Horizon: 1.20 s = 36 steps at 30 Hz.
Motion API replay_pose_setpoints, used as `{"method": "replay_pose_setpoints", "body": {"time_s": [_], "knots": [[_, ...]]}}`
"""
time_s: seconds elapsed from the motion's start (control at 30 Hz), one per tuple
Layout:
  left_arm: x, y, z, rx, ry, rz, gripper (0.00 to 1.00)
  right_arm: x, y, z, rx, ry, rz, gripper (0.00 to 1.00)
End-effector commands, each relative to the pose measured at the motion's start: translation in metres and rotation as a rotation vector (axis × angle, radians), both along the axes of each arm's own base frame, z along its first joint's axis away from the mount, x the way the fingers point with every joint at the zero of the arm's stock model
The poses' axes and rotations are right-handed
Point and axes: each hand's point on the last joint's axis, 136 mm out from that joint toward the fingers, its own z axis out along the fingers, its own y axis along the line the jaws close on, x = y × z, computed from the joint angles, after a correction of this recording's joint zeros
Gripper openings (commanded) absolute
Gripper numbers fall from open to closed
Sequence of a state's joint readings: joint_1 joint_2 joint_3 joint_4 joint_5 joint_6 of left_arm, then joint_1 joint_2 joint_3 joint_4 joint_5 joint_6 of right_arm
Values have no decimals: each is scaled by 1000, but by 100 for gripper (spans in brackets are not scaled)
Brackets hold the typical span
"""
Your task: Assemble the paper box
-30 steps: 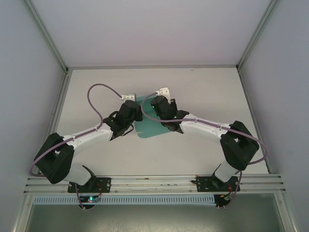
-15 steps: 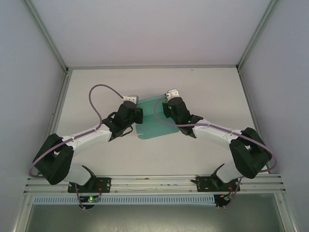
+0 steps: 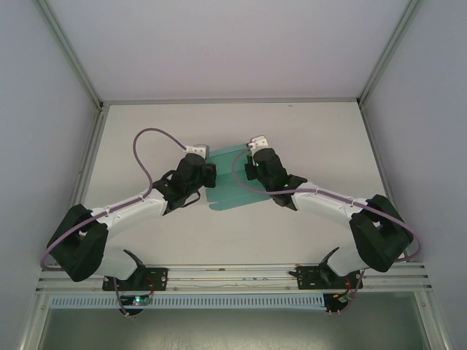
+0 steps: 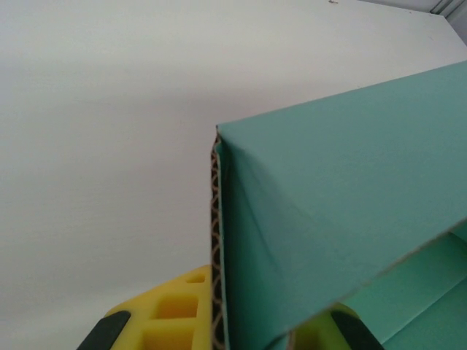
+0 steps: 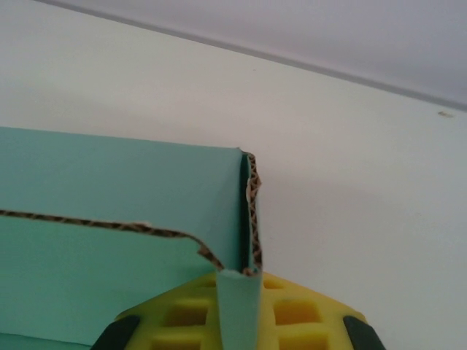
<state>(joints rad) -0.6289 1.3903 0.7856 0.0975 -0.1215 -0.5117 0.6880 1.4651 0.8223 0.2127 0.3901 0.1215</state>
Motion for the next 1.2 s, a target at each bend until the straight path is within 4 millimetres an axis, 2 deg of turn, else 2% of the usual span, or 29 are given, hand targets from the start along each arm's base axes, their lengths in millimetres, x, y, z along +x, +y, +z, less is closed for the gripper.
{"method": "replay_pose_setpoints", "body": {"time_s": [0.0,0.13,0.3,0.4,0.53,0.7,0.73,0.8,0.87,0.93,1.03,1.17], "knots": [[6,37,21,58,-23,183,0,4,-101,-7,-424,-8,-392,0],[2,52,19,87,-9,246,0,2,-137,8,-602,-46,-568,0],[1,63,20,137,2,283,0,2,-158,19,-658,-63,-699,0],[2,60,17,142,13,273,0,5,-154,23,-698,-86,-724,0],[5,57,16,156,22,264,0,15,-141,15,-734,-77,-653,2],[8,53,12,153,31,260,0,20,-125,9,-620,-61,-570,10],[8,51,11,152,33,252,0,21,-118,7,-570,-53,-521,13],[10,46,11,144,30,230,0,21,-98,5,-461,-44,-391,26],[11,40,11,135,25,201,0,15,-66,6,-335,-36,-185,45],[12,34,10,120,19,169,0,3,-38,14,-205,-44,-12,55],[13,27,9,104,13,138,0,-17,-17,35,-47,-77,137,71],[14,20,7,97,11,100,0,-40,-6,56,65,-109,246,96]]}}
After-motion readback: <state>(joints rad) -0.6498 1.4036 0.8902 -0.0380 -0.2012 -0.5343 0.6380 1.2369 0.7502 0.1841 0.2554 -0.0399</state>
